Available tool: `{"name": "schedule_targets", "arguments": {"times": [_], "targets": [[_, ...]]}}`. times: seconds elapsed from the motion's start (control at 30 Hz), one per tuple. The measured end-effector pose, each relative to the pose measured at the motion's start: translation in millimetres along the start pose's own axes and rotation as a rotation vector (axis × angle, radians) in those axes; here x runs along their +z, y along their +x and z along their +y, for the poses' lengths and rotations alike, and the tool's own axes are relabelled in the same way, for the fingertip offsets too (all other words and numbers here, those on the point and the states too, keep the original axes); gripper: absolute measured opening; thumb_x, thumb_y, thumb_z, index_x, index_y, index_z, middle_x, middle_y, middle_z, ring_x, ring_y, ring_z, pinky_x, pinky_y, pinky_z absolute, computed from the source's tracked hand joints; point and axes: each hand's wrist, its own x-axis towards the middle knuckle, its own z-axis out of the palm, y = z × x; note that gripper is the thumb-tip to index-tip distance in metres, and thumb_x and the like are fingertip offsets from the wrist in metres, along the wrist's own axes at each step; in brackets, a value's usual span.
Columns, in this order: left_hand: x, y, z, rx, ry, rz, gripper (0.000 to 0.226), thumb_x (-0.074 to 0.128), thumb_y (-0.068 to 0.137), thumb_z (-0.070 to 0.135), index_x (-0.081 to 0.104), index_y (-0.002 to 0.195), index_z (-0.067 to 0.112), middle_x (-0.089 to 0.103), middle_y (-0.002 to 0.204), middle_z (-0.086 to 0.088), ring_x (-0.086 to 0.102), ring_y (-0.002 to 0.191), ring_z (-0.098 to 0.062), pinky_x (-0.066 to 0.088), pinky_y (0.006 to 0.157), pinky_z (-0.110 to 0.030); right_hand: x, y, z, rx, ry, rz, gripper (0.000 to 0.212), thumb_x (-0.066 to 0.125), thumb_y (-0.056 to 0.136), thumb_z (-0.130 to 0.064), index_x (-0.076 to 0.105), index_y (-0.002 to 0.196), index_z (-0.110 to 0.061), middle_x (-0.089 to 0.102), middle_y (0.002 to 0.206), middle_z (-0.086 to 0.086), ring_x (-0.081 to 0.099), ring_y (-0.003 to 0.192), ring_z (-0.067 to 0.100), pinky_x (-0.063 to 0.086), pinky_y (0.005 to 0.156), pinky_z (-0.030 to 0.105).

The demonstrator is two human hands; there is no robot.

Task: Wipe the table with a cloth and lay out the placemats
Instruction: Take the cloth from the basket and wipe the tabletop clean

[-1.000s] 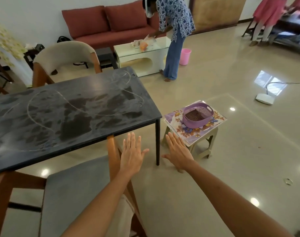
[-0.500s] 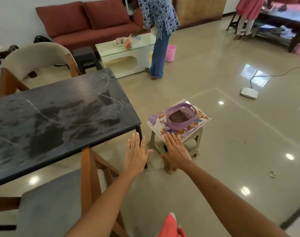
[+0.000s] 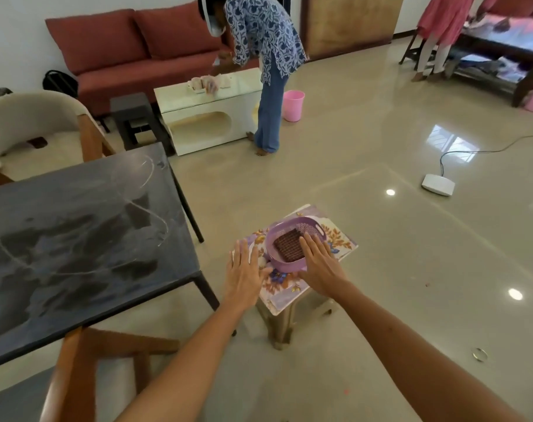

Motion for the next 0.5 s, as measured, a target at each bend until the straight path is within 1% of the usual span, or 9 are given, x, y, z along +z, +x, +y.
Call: {"name": "schedule_targets", "arguments": {"times": [0.07,0.13,0.2,0.33,0.5], "targets": [[-2,23,13,-0.004,0.007,-0.011,0.074,0.021,0.097,0.054,0.002,0.153,0.010,-0.004,0.159,-0.017,-0.006,0.147,-0.032,-0.003,0.119,-0.042,-8,14,20,-0.004,0.017,-0.008,0.088,0.046,0.095,-0.050,-0.001,0.154,-0.004,-0.003,0.162,0.013,-0.007,0.149,0.029,-0.008,0.118,0.038],[-4,48,25,0.001,0.004,0.012,0.071,0.030,0.098,0.049,0.007,0.153,0.010,-0.002,0.160,-0.017,-0.006,0.148,-0.030,-0.002,0.120,-0.043,-16,28,41,-0.007,0.028,-0.010,0.089,0.049,0.094,-0.050,-0.001,0.154,-0.006,-0.003,0.162,0.012,-0.007,0.149,0.028,-0.008,0.118,0.037],[-6,71,39,-0.010,0.028,0.014,0.070,0.030,0.098,0.049,0.011,0.153,0.010,0.000,0.159,-0.018,-0.004,0.148,-0.031,0.000,0.120,-0.043,-26,45,61,-0.014,0.029,-0.017,0.090,0.050,0.094,-0.050,-0.002,0.154,-0.007,-0.004,0.162,0.011,-0.008,0.149,0.028,-0.006,0.119,0.038],[-3,110,69,-0.048,0.030,0.041,0.070,0.030,0.098,0.050,0.014,0.152,0.008,0.001,0.159,-0.020,-0.002,0.148,-0.032,-0.001,0.119,-0.044,-42,78,102,-0.063,0.027,-0.041,0.088,0.049,0.095,-0.048,-0.002,0.154,-0.008,-0.002,0.162,0.011,-0.005,0.149,0.029,0.000,0.121,0.041],[5,153,110,-0.182,0.034,0.034,0.069,0.025,0.099,0.049,0.009,0.152,0.009,-0.002,0.159,-0.017,-0.005,0.148,-0.031,-0.002,0.120,-0.044,-61,129,163,-0.195,-0.047,-0.070,0.085,0.046,0.097,-0.048,-0.003,0.153,-0.006,-0.005,0.162,0.011,-0.007,0.149,0.029,-0.002,0.120,0.040]]}}
